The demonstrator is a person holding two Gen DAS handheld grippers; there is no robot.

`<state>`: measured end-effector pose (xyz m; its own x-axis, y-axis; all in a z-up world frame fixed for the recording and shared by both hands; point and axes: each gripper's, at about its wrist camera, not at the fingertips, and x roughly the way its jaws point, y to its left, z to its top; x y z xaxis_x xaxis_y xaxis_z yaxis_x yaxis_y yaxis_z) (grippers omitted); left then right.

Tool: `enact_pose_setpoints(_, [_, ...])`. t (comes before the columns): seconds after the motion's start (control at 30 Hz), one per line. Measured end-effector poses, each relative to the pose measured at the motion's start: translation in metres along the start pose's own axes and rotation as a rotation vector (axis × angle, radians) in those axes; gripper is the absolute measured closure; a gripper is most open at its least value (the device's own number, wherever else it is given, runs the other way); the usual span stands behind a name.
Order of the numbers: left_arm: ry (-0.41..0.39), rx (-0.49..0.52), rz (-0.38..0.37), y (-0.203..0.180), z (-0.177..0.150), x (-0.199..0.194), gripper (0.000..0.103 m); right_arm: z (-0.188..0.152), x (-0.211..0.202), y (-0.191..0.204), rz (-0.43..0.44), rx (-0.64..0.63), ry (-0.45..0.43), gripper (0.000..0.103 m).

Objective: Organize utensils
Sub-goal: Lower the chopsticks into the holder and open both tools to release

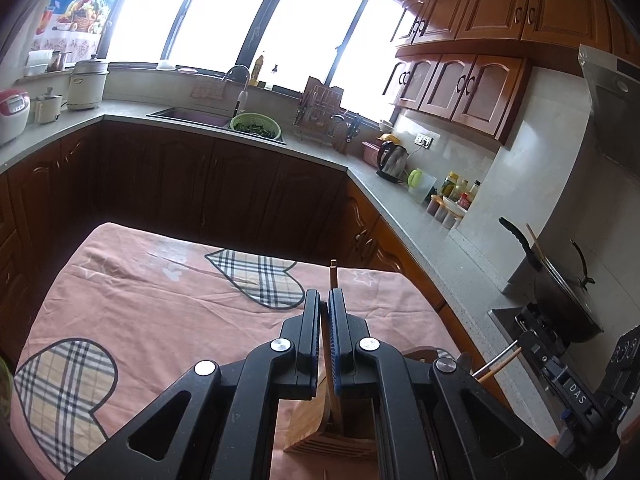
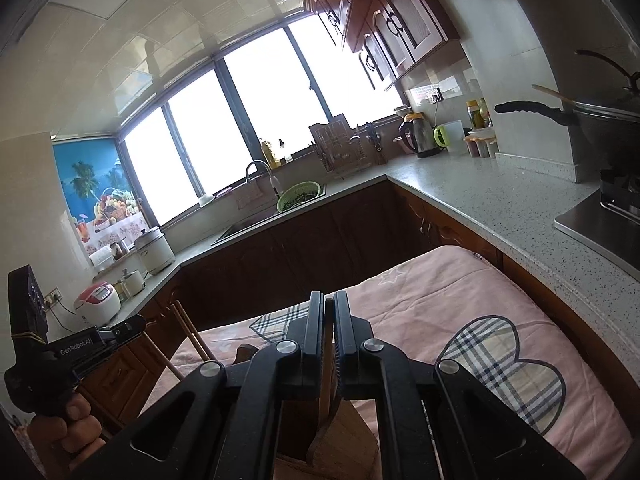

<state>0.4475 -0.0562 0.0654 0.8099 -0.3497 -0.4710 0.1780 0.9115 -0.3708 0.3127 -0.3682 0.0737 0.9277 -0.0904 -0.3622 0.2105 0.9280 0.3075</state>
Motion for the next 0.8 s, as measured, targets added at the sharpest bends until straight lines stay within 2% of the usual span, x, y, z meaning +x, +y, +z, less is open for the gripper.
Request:
enact_pose_setpoints(0.4, [0.017, 0.023, 0.005, 0.002, -0.006, -0.004, 0.099, 0.003, 0.002, 0.001, -0.009, -0.009, 0.01, 0.097])
enact_pose_setpoints(0.47, [0.03, 0.021, -0.002, 0.006, -0.008, -0.006, 0.092, 0.002, 0.004, 0.0, -0.008, -0.008, 0.014, 0.092])
enact_pose_setpoints(0.5, [0.032, 0.019, -0.003, 0.007, -0.008, -0.007, 0.082, 0.002, 0.004, 0.0, -0.004, -0.008, 0.016, 0.09])
enact_pose_setpoints(0.53, [0.026, 0.018, 0.001, 0.007, -0.008, -0.008, 0.076, 0.002, 0.005, 0.0, -0.01, -0.014, 0.018, 0.077])
enact_pose_setpoints(0.57, [0.019, 0.019, 0.008, 0.008, -0.008, -0.011, 0.064, 0.002, 0.003, 0.0, -0.009, -0.019, 0.014, 0.051])
enact_pose_setpoints(0.6, [0.011, 0.02, 0.011, 0.008, -0.008, -0.013, 0.058, 0.002, 0.001, 0.0, -0.004, -0.017, 0.005, 0.039])
enact_pose_setpoints(0.63, [0.005, 0.022, 0.014, 0.008, -0.008, -0.016, 0.056, 0.002, -0.002, 0.0, 0.003, -0.014, -0.007, 0.026])
enact_pose_setpoints(0.7, [0.001, 0.022, 0.014, 0.009, -0.011, -0.021, 0.044, 0.003, -0.008, -0.001, 0.002, -0.013, -0.026, 0.025])
enact_pose_setpoints(0.8, [-0.009, 0.022, 0.028, 0.01, -0.017, -0.033, 0.026, 0.005, -0.013, -0.005, 0.007, 0.007, -0.03, 0.014])
